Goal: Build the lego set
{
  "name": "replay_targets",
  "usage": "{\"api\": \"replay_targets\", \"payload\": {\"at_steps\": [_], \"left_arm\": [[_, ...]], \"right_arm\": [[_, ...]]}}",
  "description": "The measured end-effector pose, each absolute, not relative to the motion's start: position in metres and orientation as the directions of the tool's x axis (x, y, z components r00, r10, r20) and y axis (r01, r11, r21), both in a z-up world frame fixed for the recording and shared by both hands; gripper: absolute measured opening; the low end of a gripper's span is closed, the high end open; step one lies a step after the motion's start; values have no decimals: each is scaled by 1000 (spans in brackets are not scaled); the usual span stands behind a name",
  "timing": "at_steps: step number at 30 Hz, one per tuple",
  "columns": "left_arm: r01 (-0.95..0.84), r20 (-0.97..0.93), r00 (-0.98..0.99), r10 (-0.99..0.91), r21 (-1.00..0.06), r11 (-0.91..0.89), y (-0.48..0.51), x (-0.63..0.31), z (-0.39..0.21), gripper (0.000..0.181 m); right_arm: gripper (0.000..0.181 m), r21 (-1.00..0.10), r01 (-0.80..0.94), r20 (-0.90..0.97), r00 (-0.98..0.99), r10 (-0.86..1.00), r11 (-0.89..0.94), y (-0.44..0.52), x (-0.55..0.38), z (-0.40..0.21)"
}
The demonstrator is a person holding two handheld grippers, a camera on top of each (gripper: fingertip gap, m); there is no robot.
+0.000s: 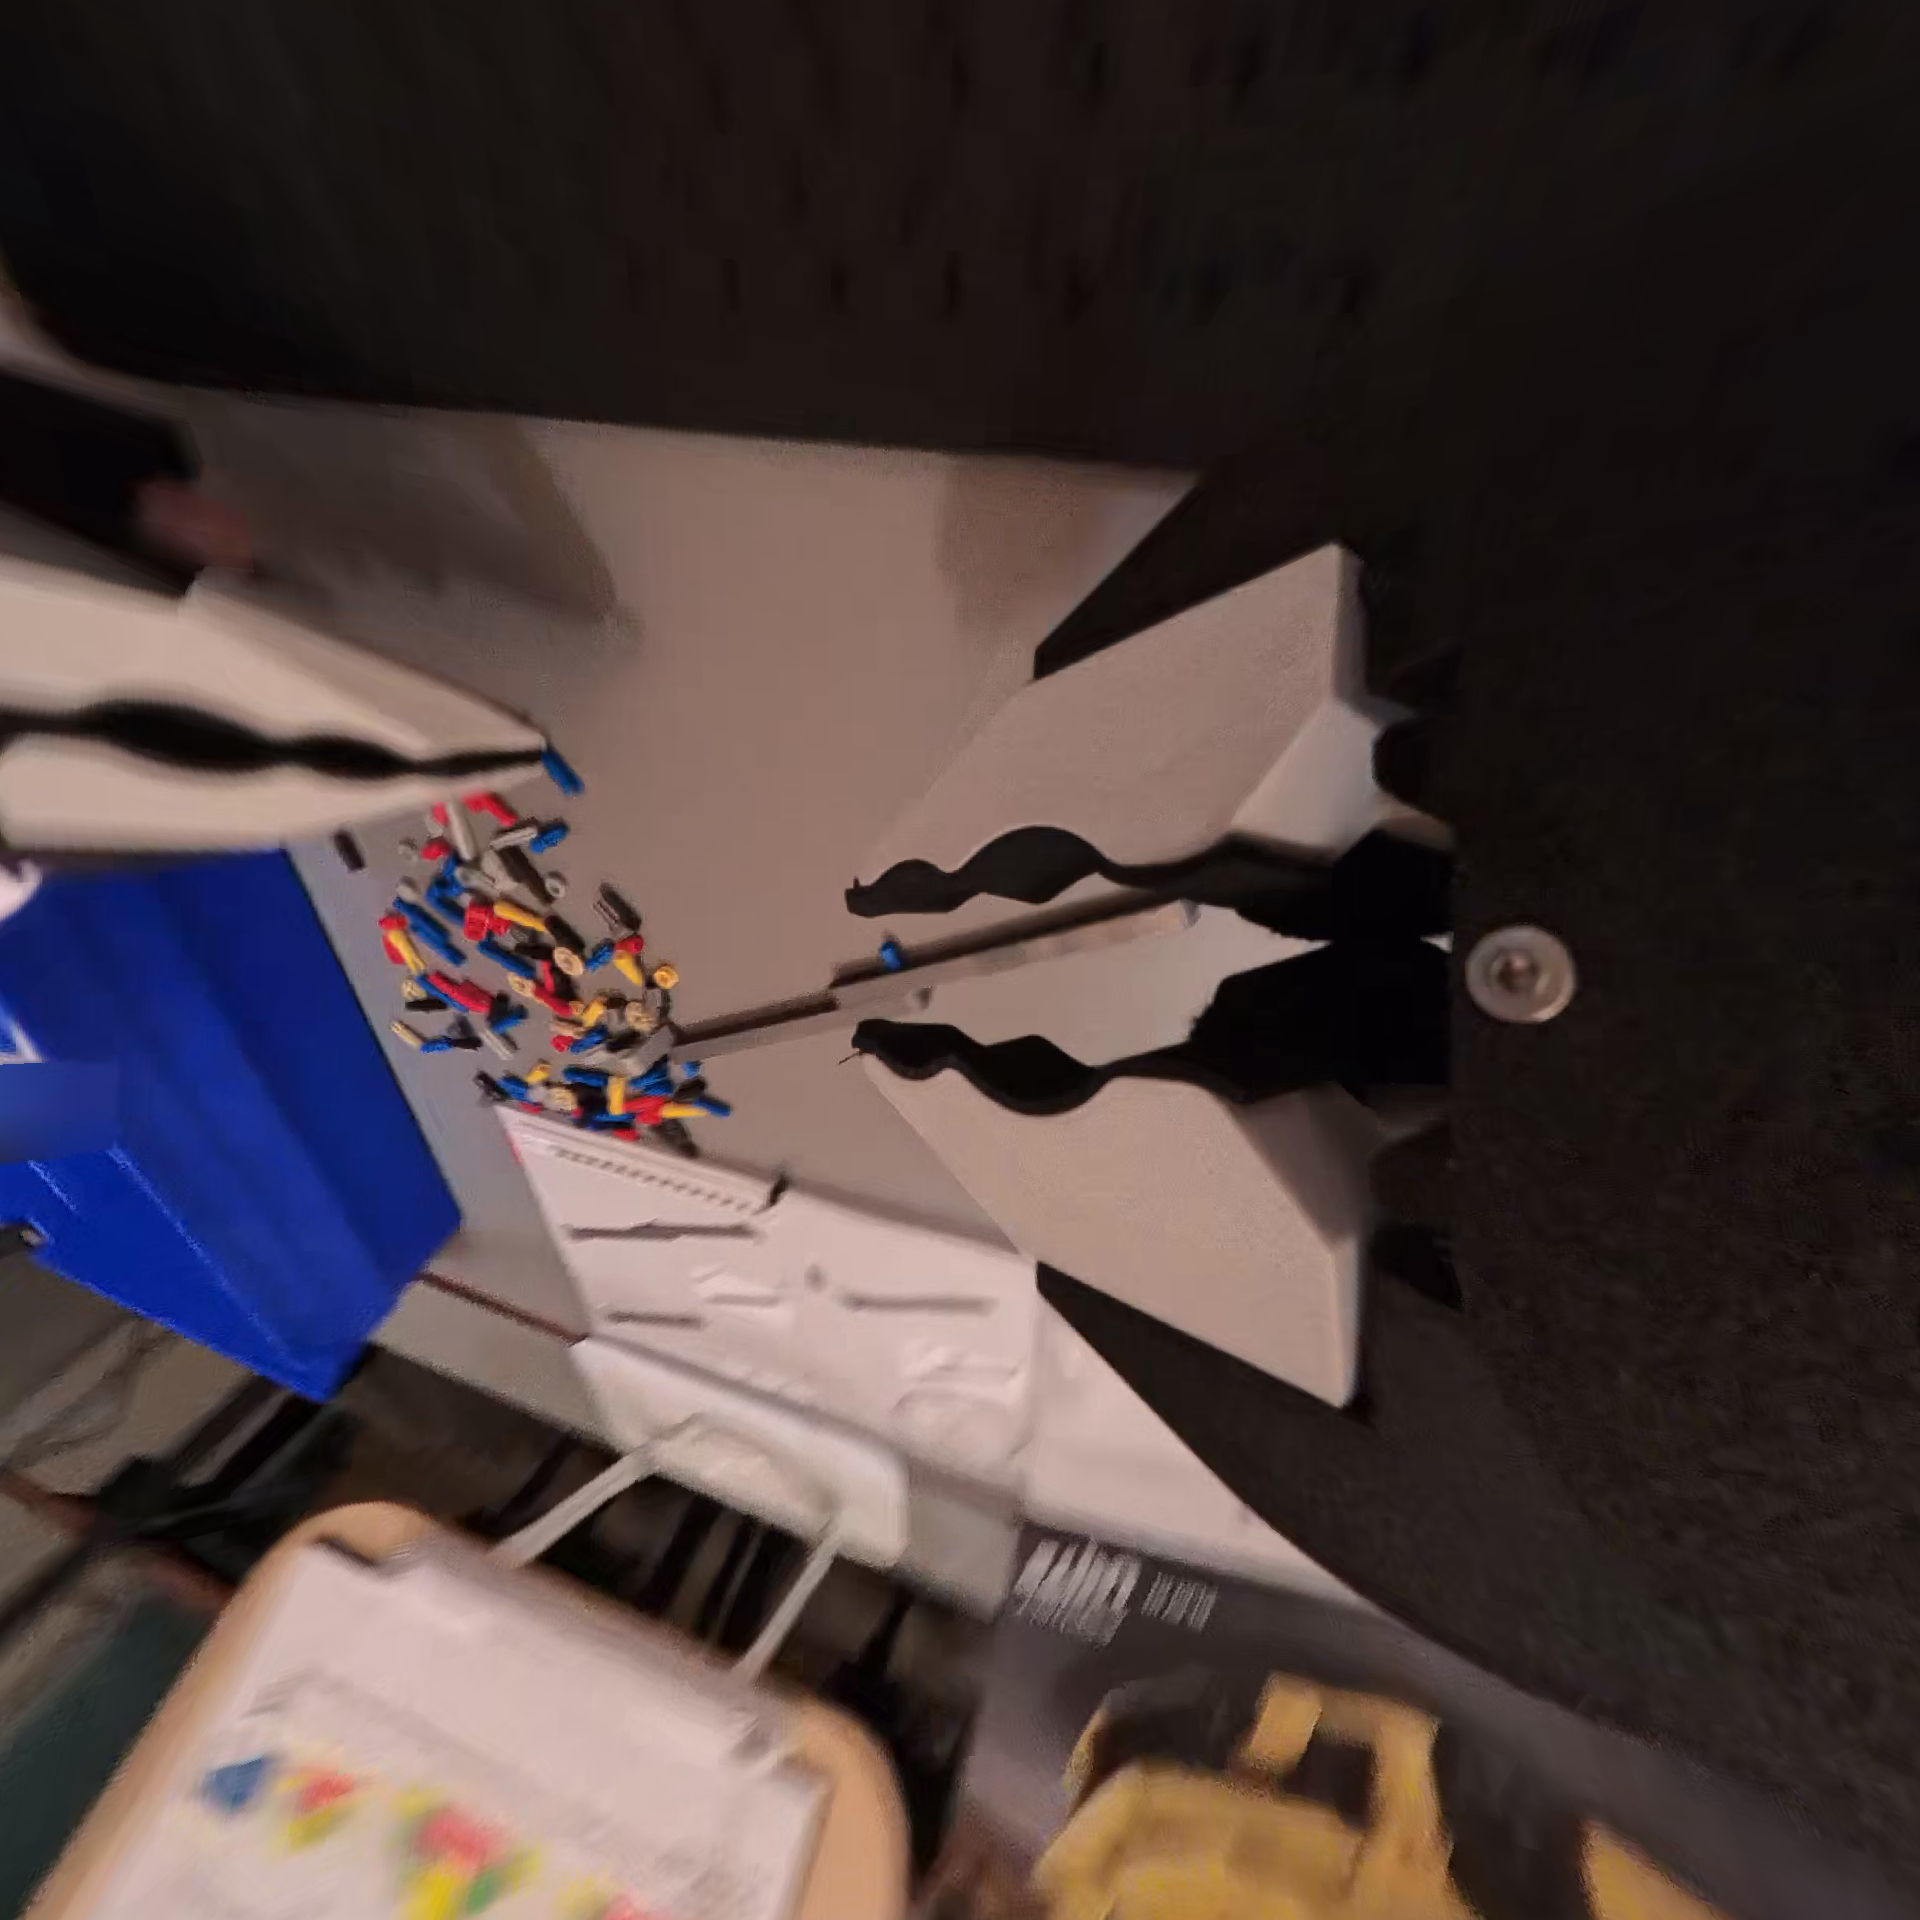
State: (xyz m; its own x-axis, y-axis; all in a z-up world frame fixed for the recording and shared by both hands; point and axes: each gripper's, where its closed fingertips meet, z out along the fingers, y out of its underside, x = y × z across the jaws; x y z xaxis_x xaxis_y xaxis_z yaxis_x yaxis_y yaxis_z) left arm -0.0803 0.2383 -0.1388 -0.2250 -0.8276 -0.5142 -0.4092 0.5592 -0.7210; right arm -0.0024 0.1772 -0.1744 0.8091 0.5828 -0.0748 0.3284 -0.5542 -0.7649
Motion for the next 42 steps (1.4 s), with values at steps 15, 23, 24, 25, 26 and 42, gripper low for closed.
{"api": "replay_targets", "payload": {"at_steps": [15,23,24,25,26,42], "left_arm": [[-294,-856,-279,-435,-355,887,232,-51,-149,7],[-373,-793,-134,-594,-515,772,248,-48,-139,2],[-378,-785,-115,-609,-532,757,250,-49,-137,2],[-380,-782,-94,-616,-543,749,252,-49,-135,2],[-381,-787,-75,-613,-546,747,253,-49,-132,2],[-358,-800,-67,-596,-538,763,249,-49,-128,3]], "right_arm": [[4,-846,272,-168,681,713,-459,226,-63,-146],[29,-929,13,-236,751,617,-371,242,-57,-122],[28,-933,-41,-265,750,606,-357,242,-58,-119],[23,-931,-80,-289,754,590,-355,242,-57,-119],[18,-929,-99,-302,760,576,-356,243,-56,-121],[5,-962,-68,-217,777,591,-265,245,-64,-120]]}}
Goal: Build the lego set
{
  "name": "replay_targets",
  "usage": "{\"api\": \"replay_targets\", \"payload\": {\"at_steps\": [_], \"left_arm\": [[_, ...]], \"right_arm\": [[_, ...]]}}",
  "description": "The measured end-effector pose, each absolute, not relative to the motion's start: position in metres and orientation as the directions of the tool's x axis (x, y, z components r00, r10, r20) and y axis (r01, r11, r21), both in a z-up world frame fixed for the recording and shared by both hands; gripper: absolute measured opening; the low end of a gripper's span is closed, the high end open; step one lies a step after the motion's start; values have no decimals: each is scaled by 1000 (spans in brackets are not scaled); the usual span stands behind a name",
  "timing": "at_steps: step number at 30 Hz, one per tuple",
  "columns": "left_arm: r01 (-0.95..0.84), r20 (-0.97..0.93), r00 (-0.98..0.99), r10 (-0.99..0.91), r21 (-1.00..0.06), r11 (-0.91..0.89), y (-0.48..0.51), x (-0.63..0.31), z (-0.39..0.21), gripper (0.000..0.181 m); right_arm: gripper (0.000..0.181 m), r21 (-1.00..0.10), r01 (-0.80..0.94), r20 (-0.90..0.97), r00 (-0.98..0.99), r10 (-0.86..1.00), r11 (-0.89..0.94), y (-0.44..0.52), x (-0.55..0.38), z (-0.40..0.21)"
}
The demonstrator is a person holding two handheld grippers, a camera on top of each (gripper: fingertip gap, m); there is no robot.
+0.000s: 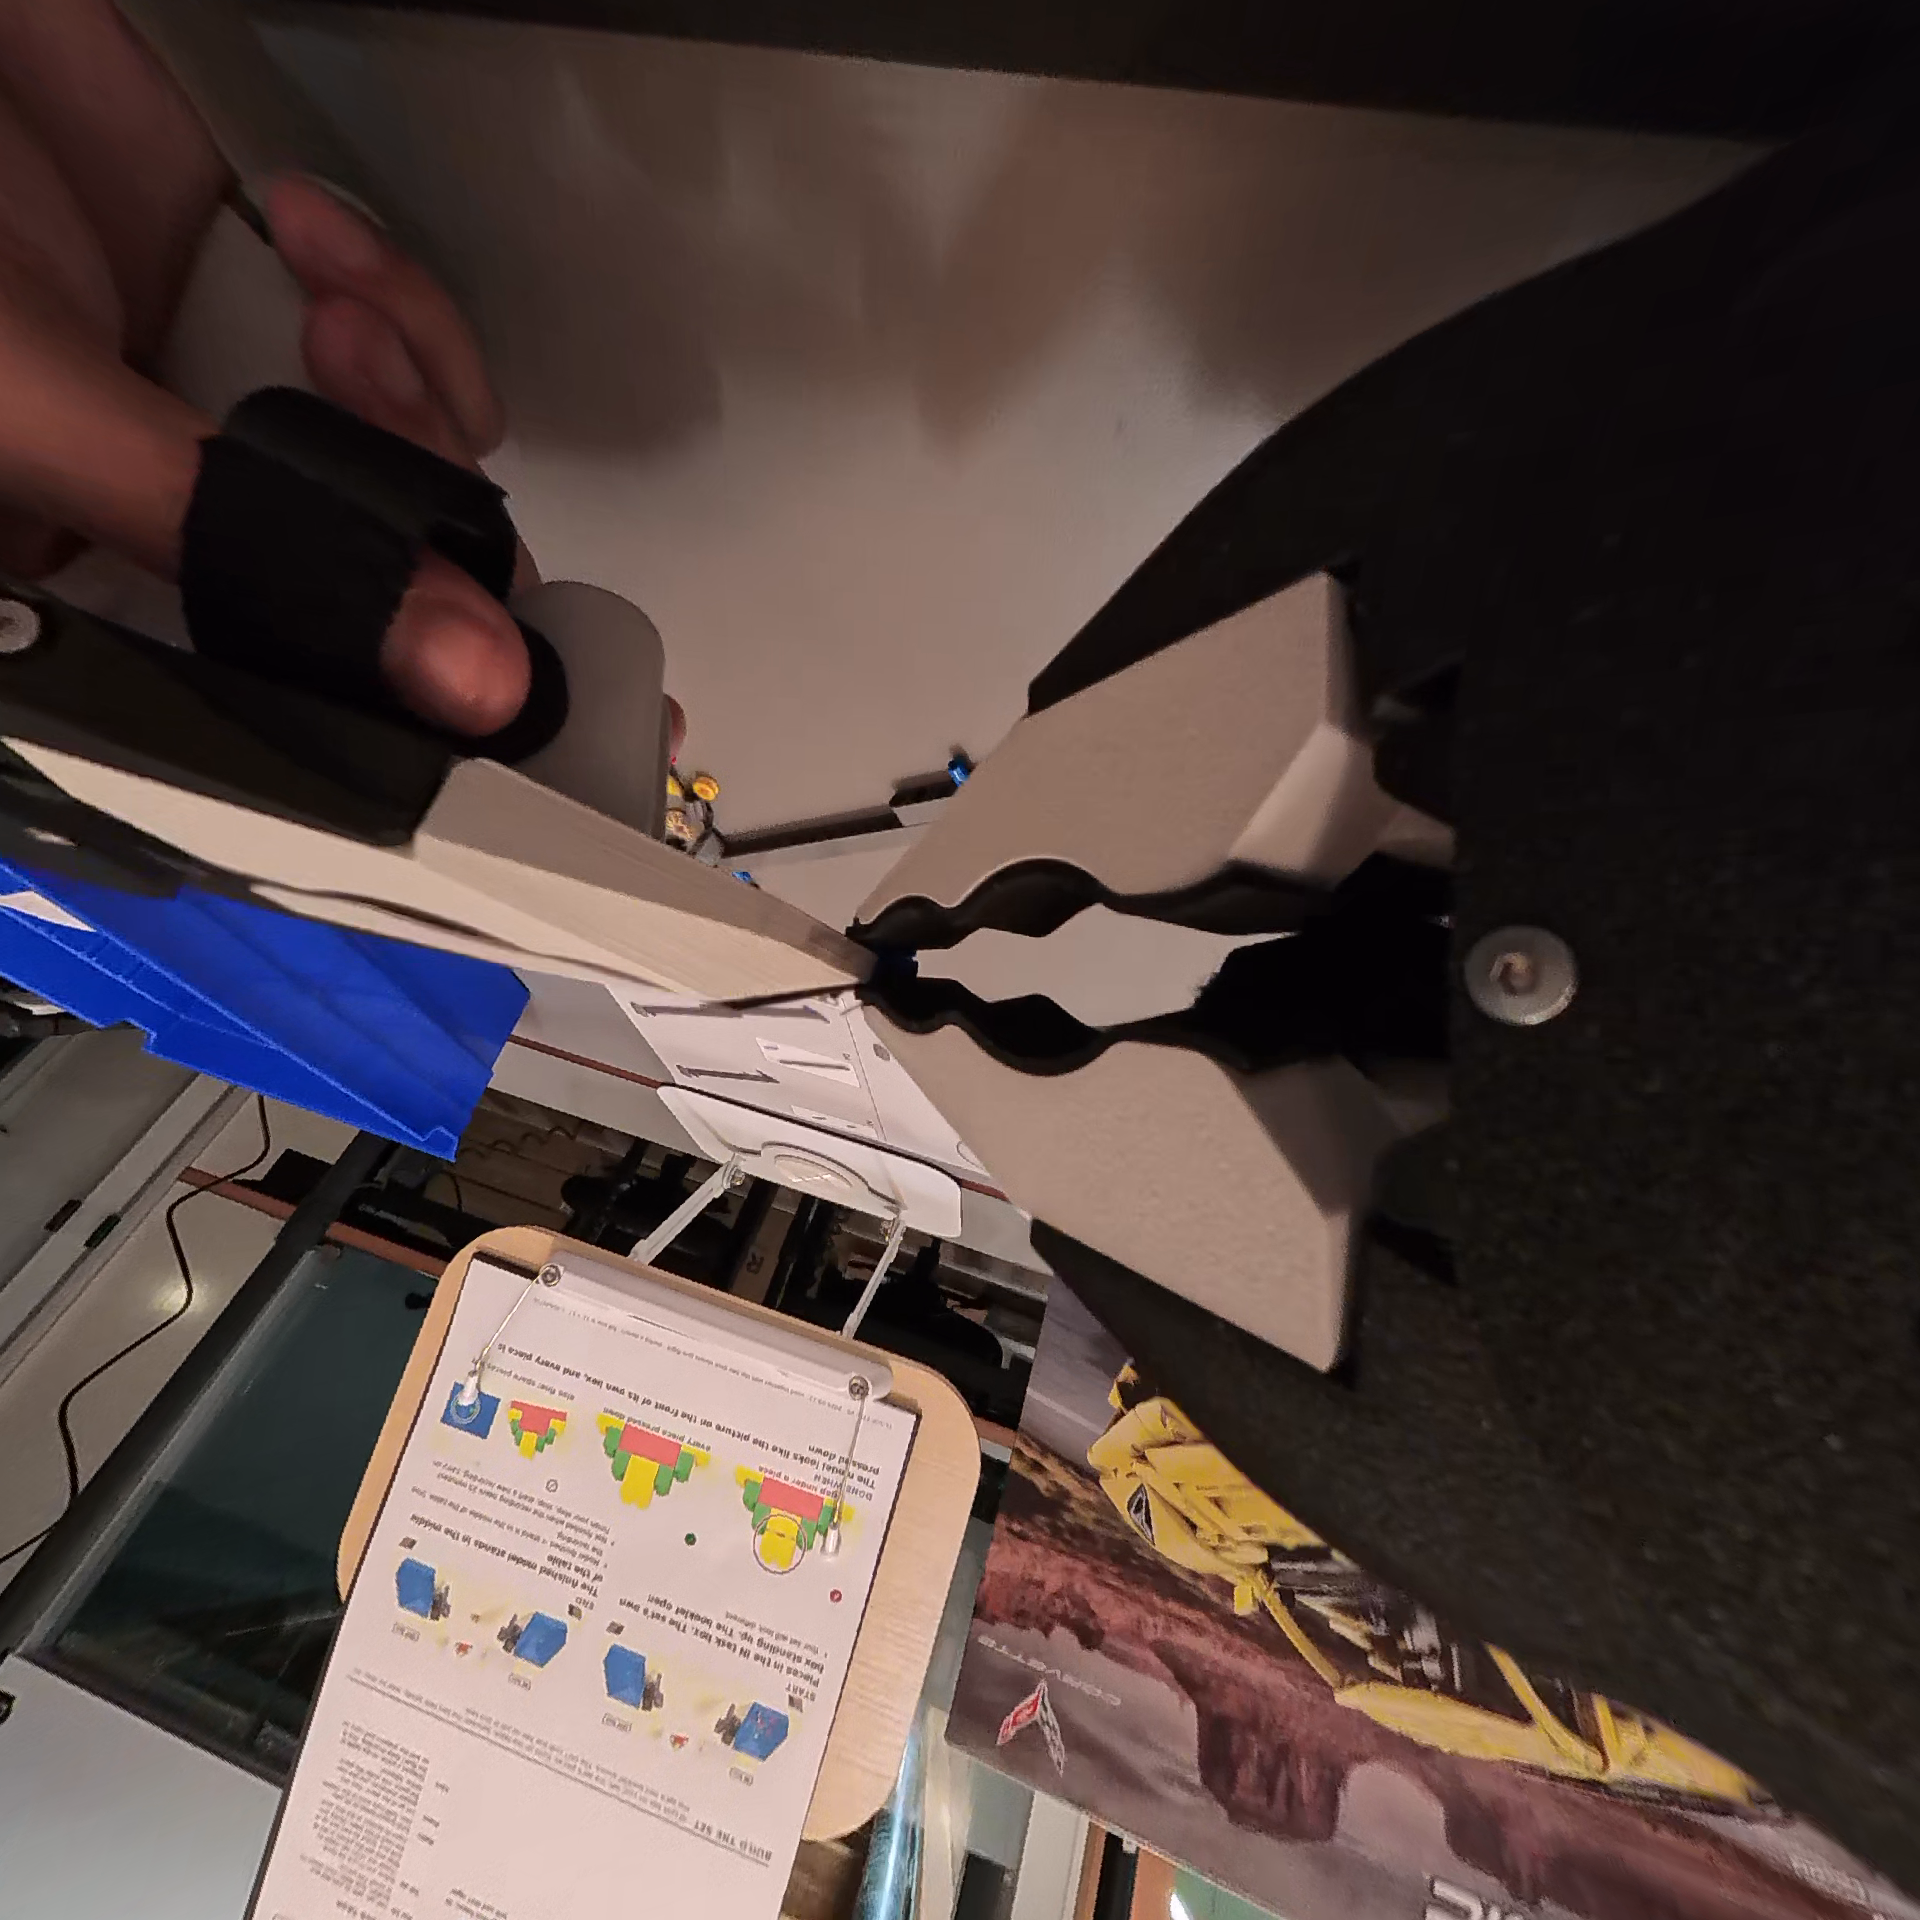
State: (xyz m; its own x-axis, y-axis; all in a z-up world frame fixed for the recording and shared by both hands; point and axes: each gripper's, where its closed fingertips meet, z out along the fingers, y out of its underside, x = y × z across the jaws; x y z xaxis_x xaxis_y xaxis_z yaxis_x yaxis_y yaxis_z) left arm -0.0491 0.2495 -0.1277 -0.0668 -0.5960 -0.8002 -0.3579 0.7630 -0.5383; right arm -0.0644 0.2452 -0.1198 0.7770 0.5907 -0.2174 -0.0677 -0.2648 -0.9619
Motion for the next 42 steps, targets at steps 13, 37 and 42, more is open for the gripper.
{"api": "replay_targets", "payload": {"at_steps": [13,37,42], "left_arm": [[-703,-63,-142,-988,-696,145,279,-104,-198,27],[-924,187,-162,-969,-372,83,267,-131,-197,6],[-883,271,-41,-962,-461,-93,263,-142,-181,6]], "right_arm": [[5,-941,151,-6,887,462,-302,253,-41,-144],[5,-970,39,-43,943,330,-238,246,-7,-127],[5,-974,19,-55,948,313,-228,246,-4,-124]]}}
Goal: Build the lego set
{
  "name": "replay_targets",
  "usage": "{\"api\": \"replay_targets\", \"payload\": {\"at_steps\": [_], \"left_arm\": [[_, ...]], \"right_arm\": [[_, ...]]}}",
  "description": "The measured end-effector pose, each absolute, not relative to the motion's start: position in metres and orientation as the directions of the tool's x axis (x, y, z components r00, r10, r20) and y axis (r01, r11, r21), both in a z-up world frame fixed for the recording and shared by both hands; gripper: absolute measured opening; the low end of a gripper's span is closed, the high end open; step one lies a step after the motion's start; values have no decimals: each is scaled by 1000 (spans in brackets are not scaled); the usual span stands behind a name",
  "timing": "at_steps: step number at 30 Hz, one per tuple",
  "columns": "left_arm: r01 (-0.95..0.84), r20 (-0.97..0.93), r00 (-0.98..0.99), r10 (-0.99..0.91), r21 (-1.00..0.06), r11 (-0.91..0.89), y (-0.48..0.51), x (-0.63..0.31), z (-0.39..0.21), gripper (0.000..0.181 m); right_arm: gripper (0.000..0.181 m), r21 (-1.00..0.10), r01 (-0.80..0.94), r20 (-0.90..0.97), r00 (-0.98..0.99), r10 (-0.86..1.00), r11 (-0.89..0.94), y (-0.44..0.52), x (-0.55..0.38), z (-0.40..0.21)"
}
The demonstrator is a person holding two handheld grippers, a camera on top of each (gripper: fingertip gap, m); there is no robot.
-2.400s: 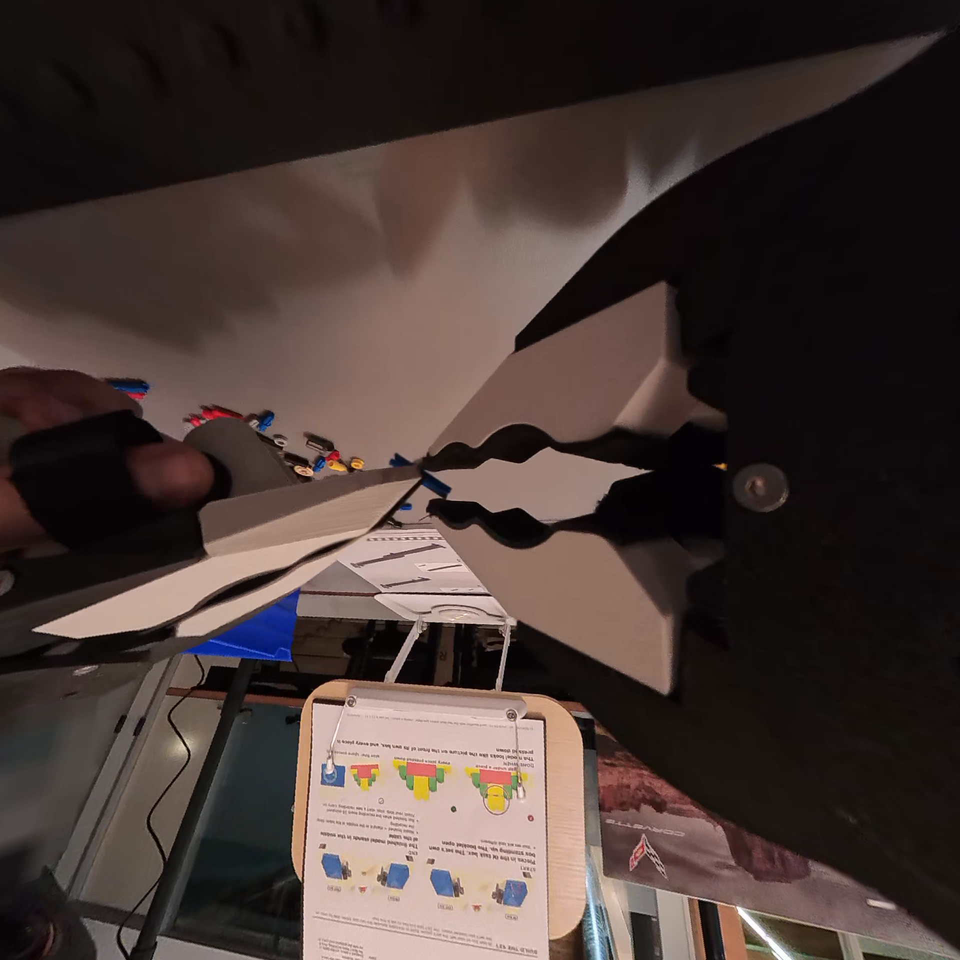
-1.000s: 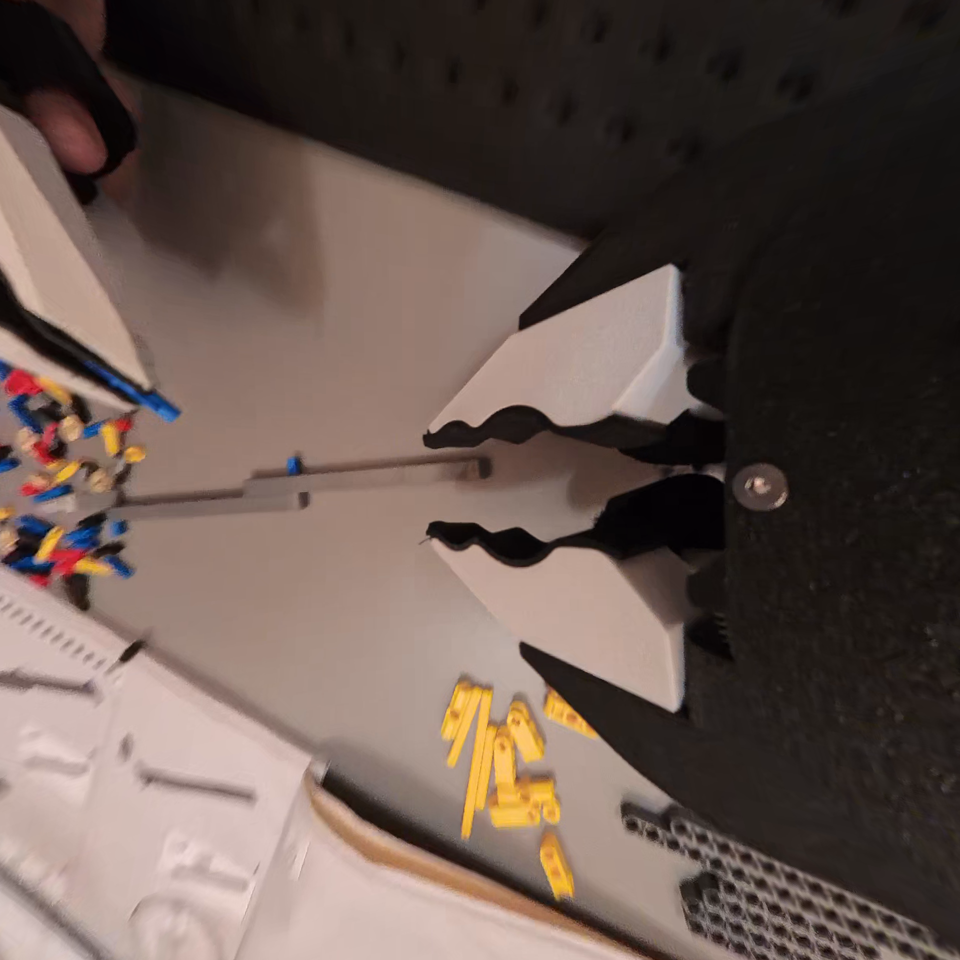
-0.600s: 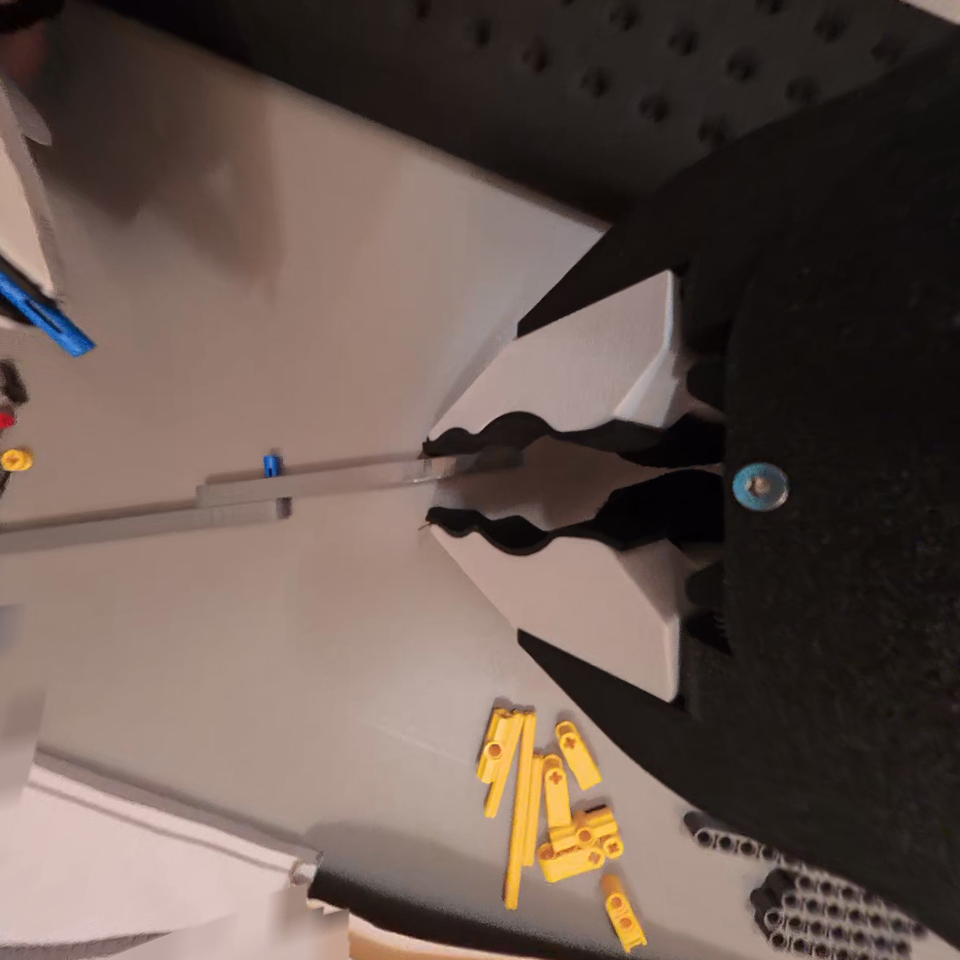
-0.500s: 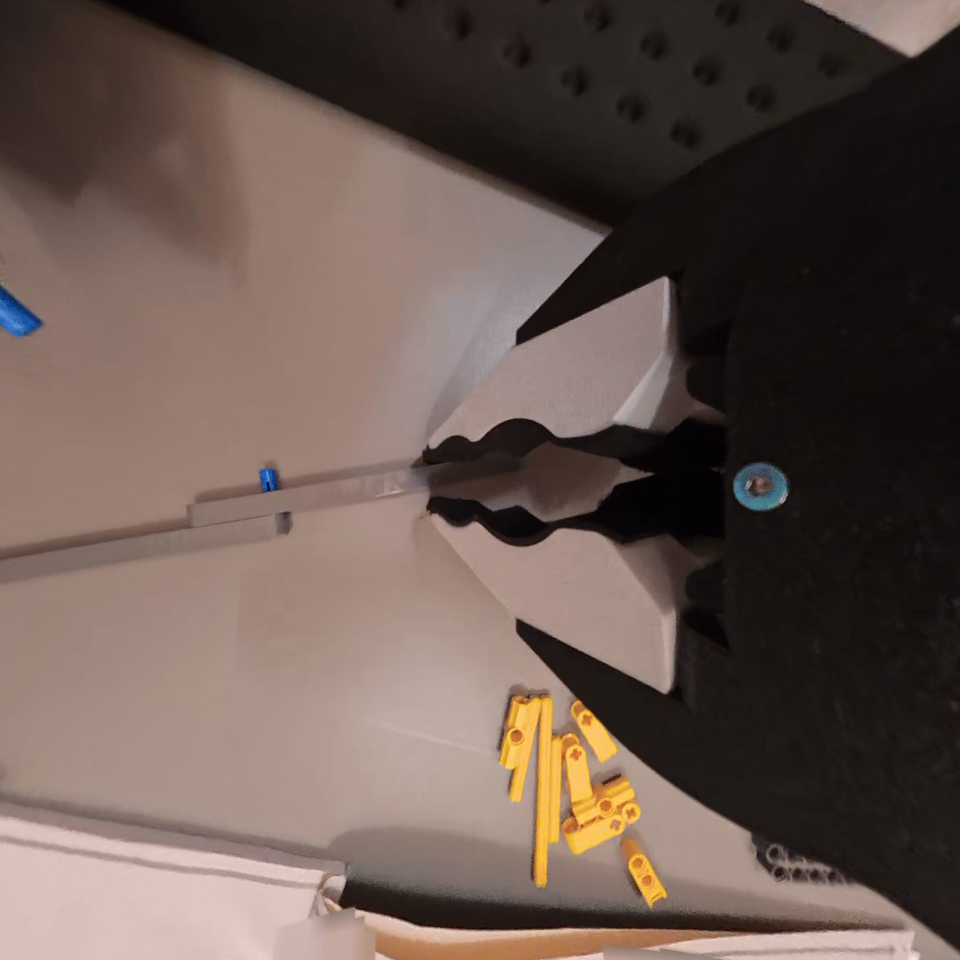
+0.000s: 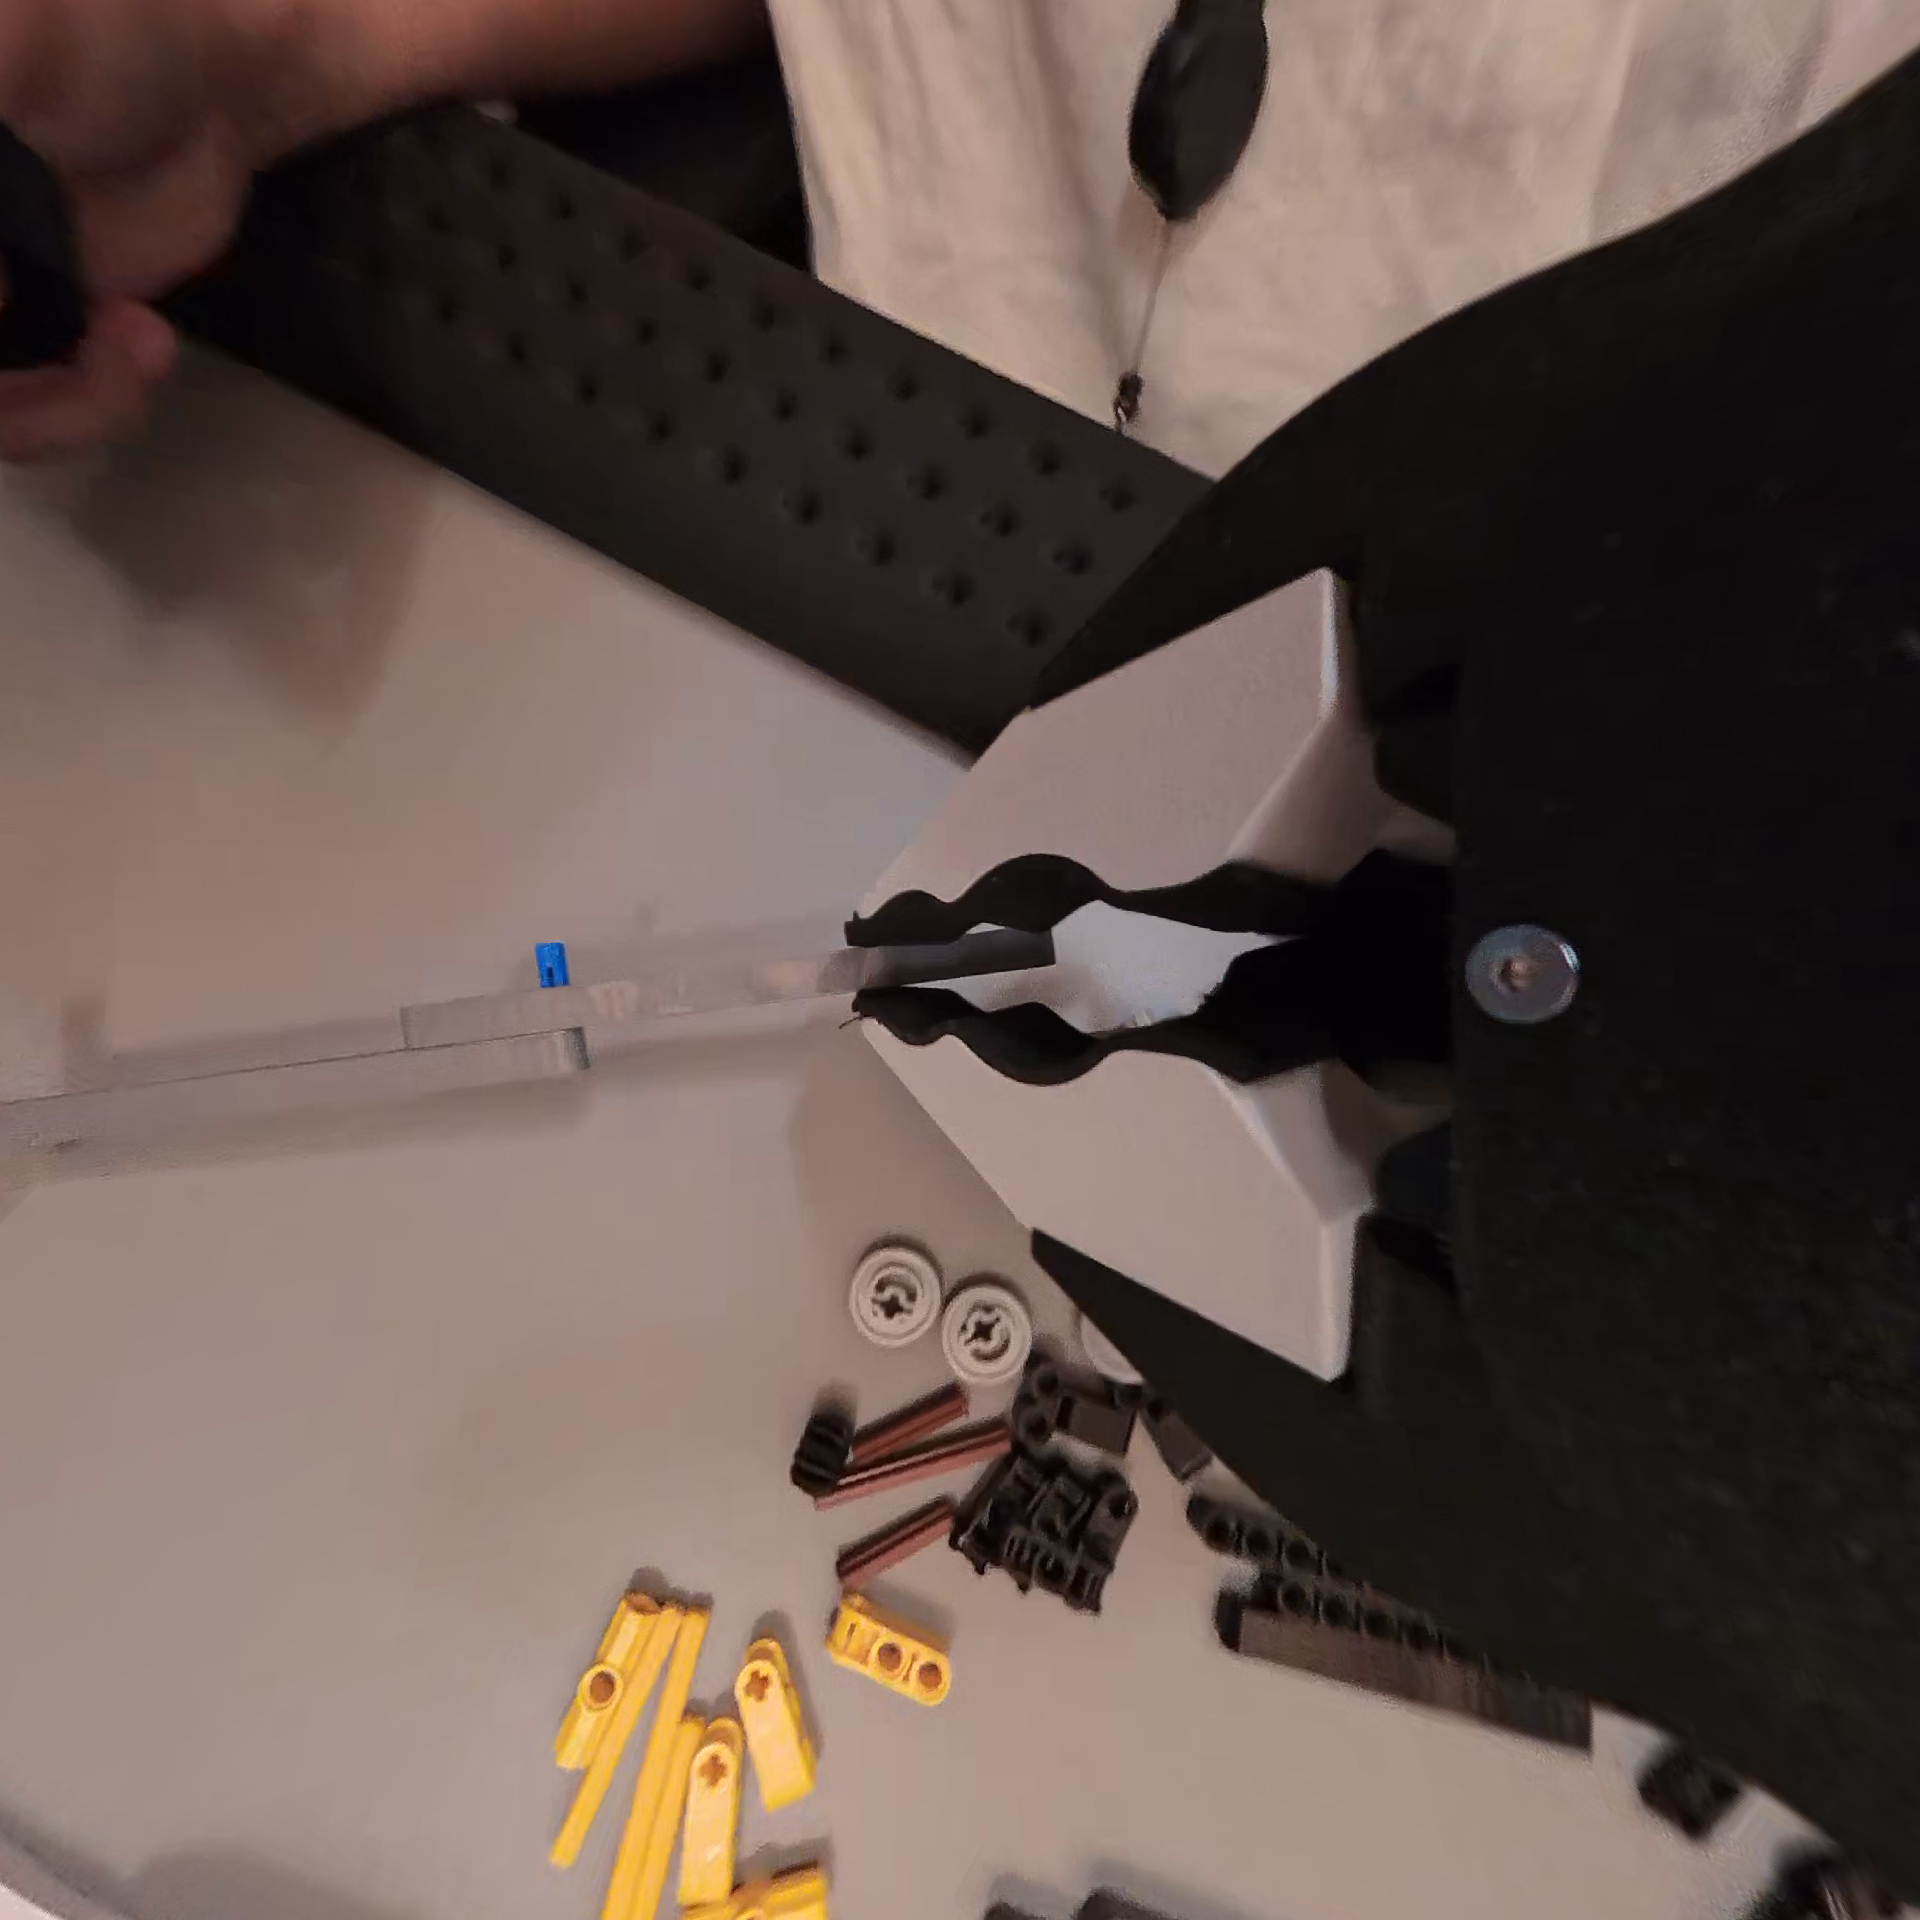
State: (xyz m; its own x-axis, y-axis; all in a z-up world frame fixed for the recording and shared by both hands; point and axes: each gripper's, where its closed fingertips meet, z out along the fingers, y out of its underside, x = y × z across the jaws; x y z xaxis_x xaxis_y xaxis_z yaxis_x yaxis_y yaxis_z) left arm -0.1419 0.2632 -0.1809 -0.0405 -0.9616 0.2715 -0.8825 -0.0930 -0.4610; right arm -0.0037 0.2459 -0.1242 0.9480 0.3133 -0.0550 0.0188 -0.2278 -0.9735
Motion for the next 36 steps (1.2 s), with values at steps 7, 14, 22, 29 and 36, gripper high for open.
{"api": "replay_targets", "payload": {"at_steps": [7,14,22,29,36], "left_arm": [[-717,631,82,-771,-500,-486,225,-140,-151,6],[-781,456,148,-878,-491,-386,194,-169,-170,6],[-814,214,154,-965,-526,-247,186,-165,-192,6],[-748,141,58,-988,-649,-137,192,-163,-181,21],[-592,-281,-381,-881,-658,466,251,-156,-164,47]], "right_arm": [[5,-986,-1,-51,955,294,-169,243,1,-112],[5,-991,-60,-94,951,294,-124,240,6,-102],[5,-990,-34,-76,947,311,-139,241,0,-106],[5,-989,-35,-80,944,320,-144,241,-2,-107],[5,-987,-20,-72,940,332,-157,242,-5,-110]]}}
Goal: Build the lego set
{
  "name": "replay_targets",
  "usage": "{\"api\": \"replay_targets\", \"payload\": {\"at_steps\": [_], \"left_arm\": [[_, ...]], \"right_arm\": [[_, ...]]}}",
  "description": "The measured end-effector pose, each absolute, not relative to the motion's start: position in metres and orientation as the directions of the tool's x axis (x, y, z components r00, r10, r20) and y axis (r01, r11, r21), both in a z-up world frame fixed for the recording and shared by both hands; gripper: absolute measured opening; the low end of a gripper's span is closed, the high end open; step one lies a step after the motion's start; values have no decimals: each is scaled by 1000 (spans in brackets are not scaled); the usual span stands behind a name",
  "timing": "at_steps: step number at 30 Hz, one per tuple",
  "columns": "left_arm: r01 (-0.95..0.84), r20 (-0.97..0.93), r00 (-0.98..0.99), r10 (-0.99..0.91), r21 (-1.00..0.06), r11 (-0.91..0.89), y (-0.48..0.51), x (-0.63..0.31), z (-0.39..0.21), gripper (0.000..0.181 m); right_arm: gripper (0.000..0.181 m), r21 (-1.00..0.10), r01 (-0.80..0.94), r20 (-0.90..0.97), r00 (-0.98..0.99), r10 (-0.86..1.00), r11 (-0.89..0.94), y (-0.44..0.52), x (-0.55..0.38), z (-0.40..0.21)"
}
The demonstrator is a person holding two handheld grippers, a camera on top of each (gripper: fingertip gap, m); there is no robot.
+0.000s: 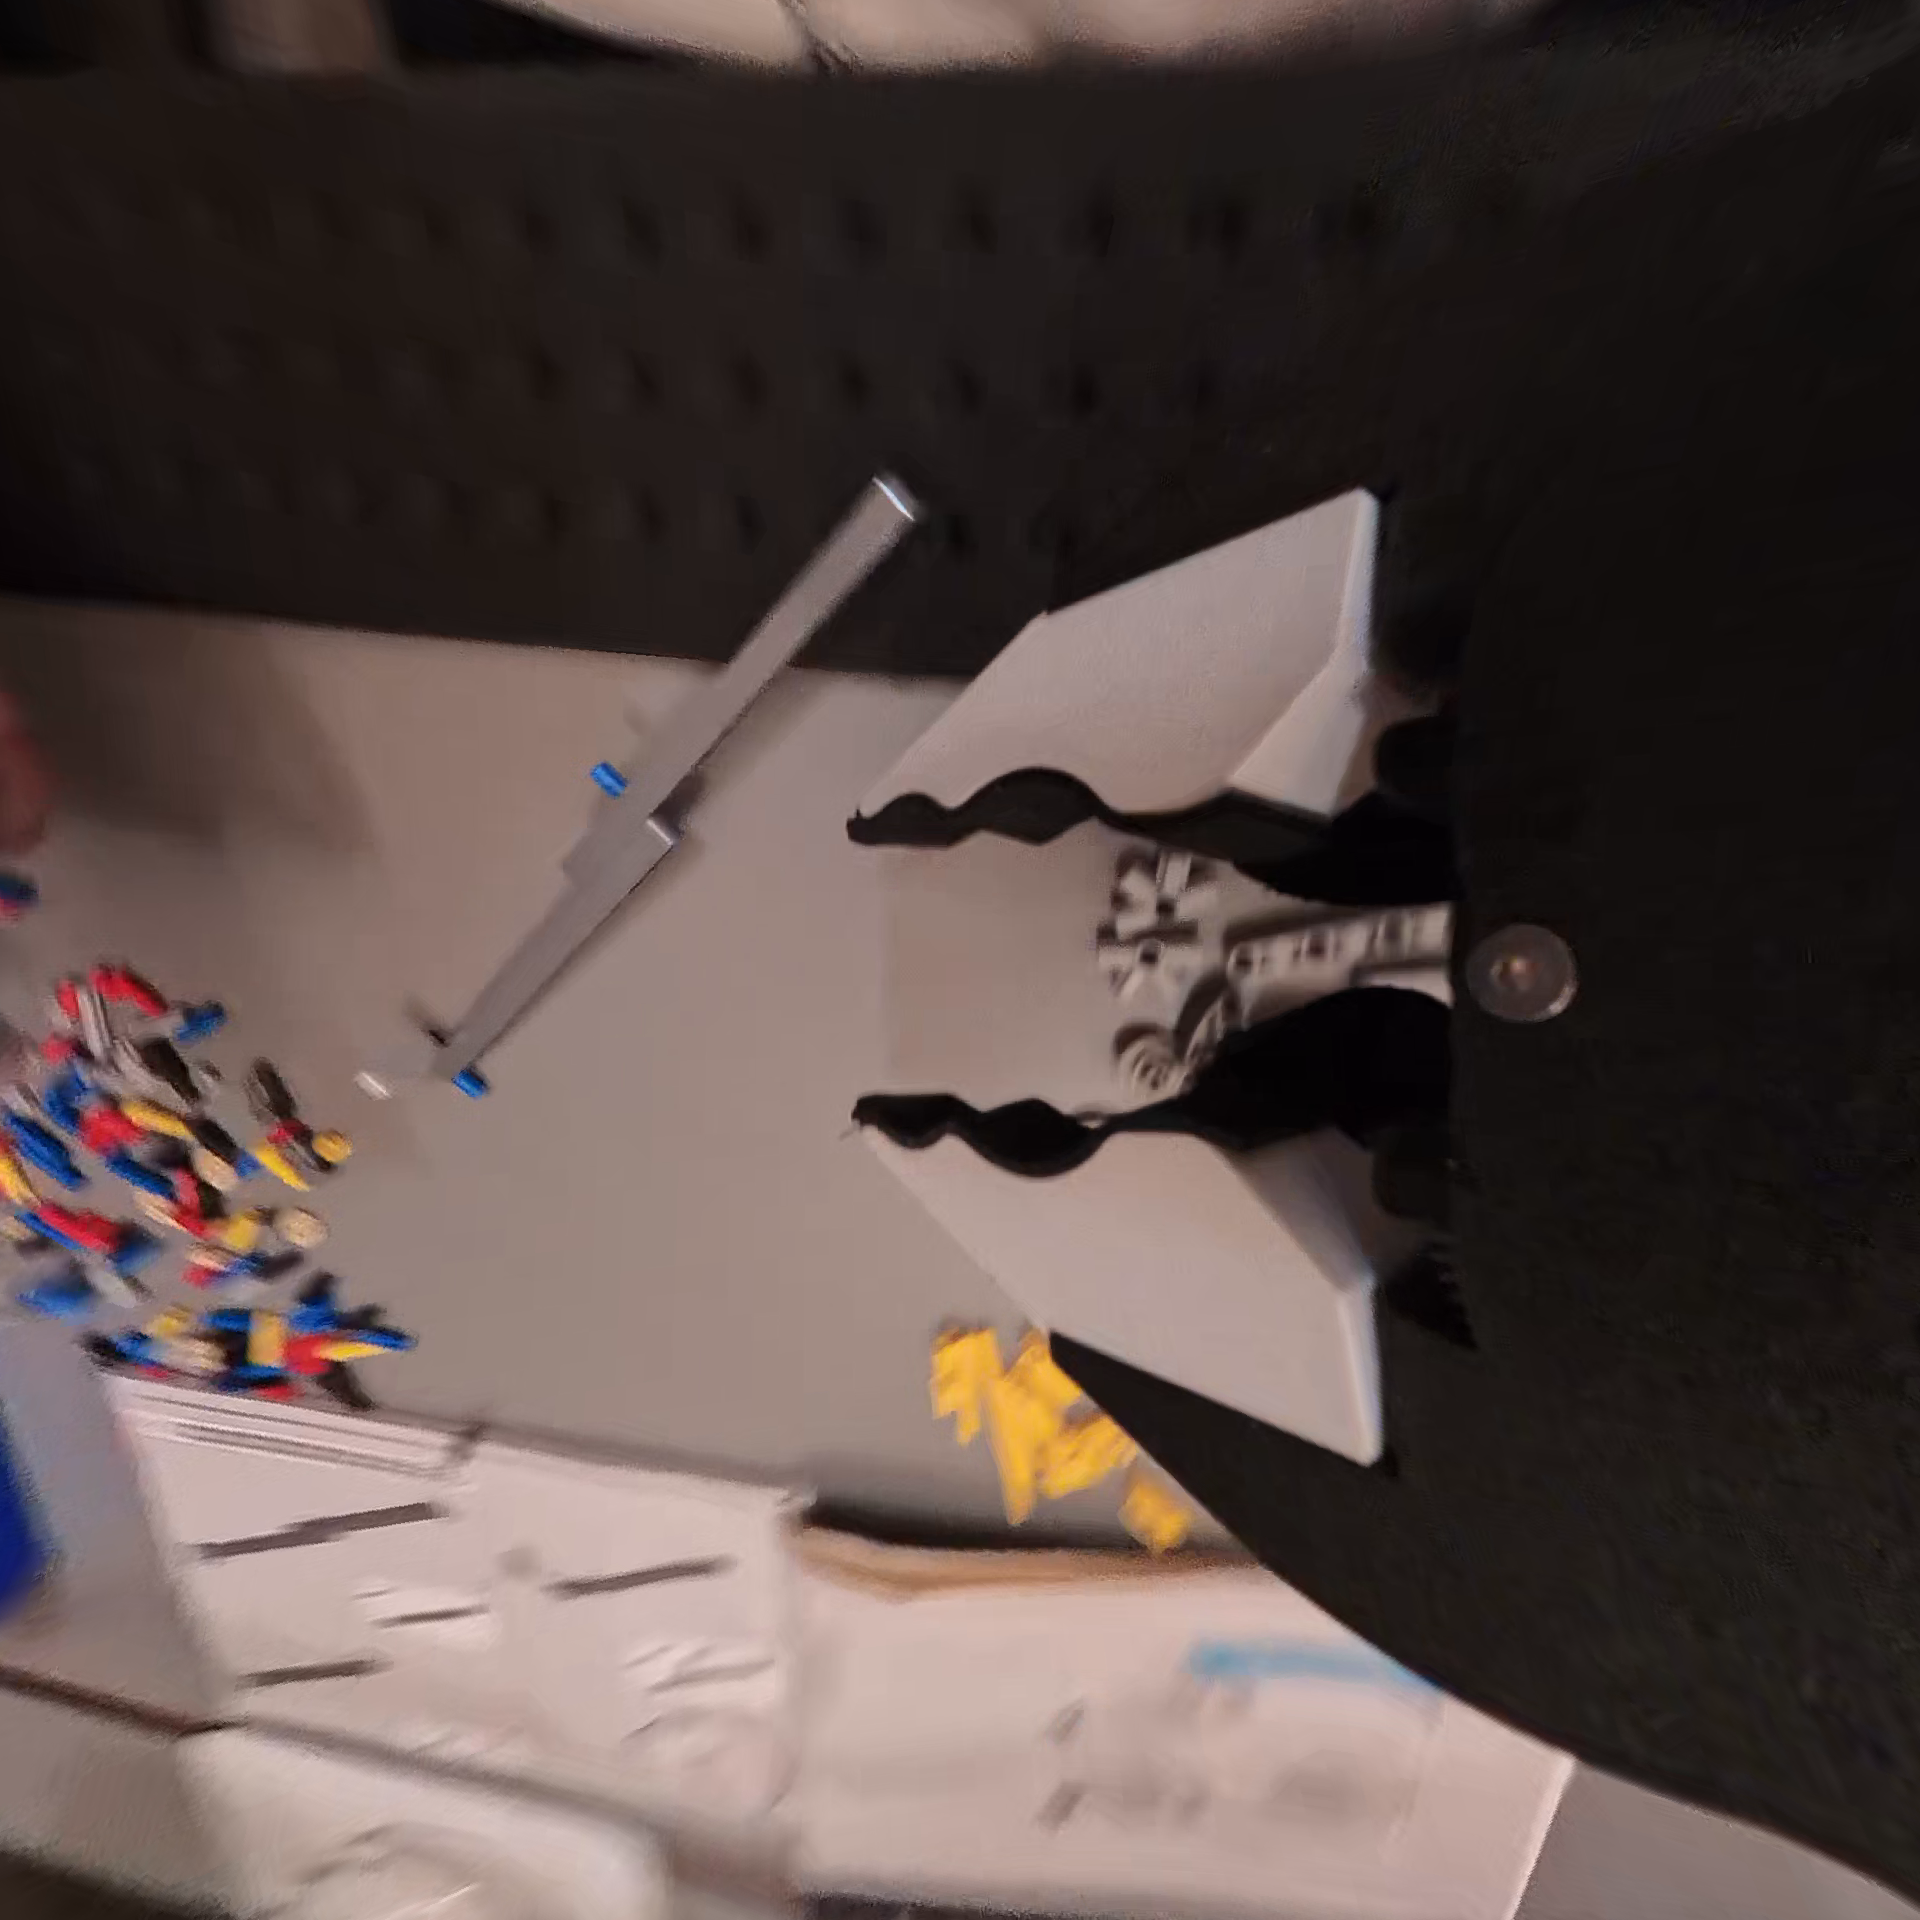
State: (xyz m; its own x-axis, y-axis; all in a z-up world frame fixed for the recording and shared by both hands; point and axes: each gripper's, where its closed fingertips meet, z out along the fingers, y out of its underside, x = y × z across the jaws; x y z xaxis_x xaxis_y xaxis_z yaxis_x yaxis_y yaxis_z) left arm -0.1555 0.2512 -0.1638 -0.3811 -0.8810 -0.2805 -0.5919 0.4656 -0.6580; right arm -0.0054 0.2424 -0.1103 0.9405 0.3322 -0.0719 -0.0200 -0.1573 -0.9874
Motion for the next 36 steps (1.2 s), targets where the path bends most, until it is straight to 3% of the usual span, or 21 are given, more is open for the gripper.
{"api": "replay_targets", "payload": {"at_steps": [4,5,8,12,19,25,27,31,34,36], "left_arm": [[-163,-699,-596,-396,-377,912,244,-144,-173,48],[-53,-728,-623,-287,-326,944,237,-144,-174,45],[182,-710,-697,-102,-313,932,220,-146,-174,45],[446,-720,-670,182,-194,874,208,-144,-183,53],[652,-760,-543,357,-114,749,190,-138,-199,39],[681,-811,-450,373,-41,732,186,-133,-201,7],[648,-843,-445,303,-69,759,185,-127,-183,6],[519,-889,-457,36,-233,823,191,-106,-110,5],[331,-778,-554,-296,-532,779,200,-87,-54,6],[183,-571,-623,-535,-771,609,204,-77,-20,6]], "right_arm": [[5,-985,-15,-73,939,335,-174,244,-7,-114],[5,-983,-11,-72,940,335,-181,244,-7,-115],[5,-980,5,-65,938,340,-201,246,-9,-120],[5,-975,26,-54,937,346,-221,247,-12,-125],[5,-976,-2,-81,932,353,-219,247,-11,-123],[5,-976,-14,-94,927,363,-218,247,-11,-123],[5,-977,-21,-99,928,360,-214,247,-10,-121],[5,-985,-49,-104,933,345,-165,245,-4,-111],[5,-990,-105,-131,935,330,-95,240,4,-95],[5,-983,-181,-175,917,359,-17,232,6,-72]]}}
